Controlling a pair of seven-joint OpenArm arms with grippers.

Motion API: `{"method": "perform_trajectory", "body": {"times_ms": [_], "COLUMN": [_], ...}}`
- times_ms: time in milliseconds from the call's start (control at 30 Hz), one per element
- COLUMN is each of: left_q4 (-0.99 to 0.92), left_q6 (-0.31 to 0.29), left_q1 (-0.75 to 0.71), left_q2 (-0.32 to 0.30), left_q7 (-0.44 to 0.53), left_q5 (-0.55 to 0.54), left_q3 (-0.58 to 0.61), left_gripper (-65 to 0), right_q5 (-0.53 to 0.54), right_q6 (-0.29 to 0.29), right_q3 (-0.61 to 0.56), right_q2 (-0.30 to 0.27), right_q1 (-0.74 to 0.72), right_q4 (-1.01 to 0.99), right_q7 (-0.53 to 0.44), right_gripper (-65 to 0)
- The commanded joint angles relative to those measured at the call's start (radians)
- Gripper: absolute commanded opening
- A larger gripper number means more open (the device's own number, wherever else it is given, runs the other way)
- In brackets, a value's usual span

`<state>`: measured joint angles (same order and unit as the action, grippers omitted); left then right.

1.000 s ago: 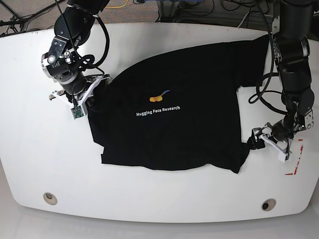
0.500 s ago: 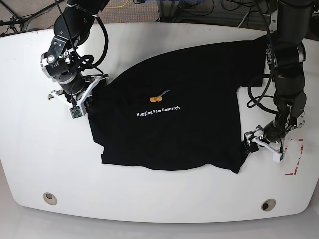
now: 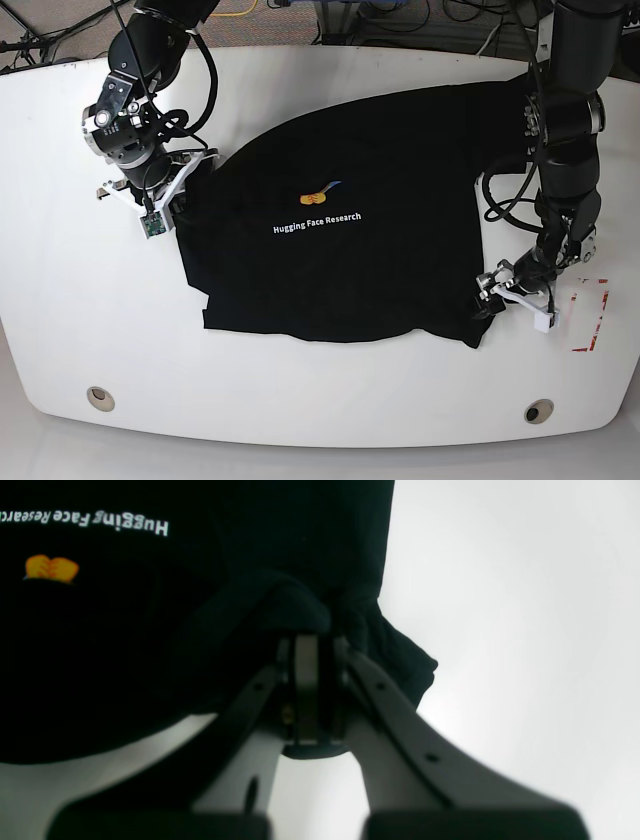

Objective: Fold the T-shirt properly
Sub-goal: 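Move the open left gripper to the shirt hem corner, then grasp the shirt hem corner with the left gripper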

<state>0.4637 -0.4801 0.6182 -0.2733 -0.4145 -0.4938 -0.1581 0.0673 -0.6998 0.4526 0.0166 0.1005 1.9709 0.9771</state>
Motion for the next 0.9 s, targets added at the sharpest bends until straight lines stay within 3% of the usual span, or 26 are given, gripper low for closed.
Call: {"method": "perform_trajectory", "body": {"times_ms": [0, 133, 600, 867], "left_q4": [0.002, 0.002, 0.004, 0.004], "left_q6": [0.004, 0.004, 0.005, 0.040], "left_q1": [0.015, 0.015, 0.013, 0.010], "left_q2": [0.004, 0.009, 0.006, 0.003], "left_q7": [-0.030, -0.030, 0.024, 0.026], "left_q5": [0.008, 0.007, 0.007, 0.002], "left_q3": [0.001, -0.001, -0.005, -0.042], "left_gripper": [-21.0, -25.0, -24.2, -23.6], "right_q5": [0.012, 0.012, 0.012, 0.012], "right_q6": [0.002, 0.002, 0.002, 0.002], "right_q3": [0.002, 0.002, 0.002, 0.002], "right_q2": [-0.008, -0.008, -0.008, -0.008], "right_q1": [-0.011, -0.011, -0.012, -0.015], "right_q4": [0.018, 0.018, 0.017, 0.015], "right_q7": [-0.020, -0.020, -0.020, -0.020], "right_gripper": [-62.9, -62.9, -62.9, -62.9]}}
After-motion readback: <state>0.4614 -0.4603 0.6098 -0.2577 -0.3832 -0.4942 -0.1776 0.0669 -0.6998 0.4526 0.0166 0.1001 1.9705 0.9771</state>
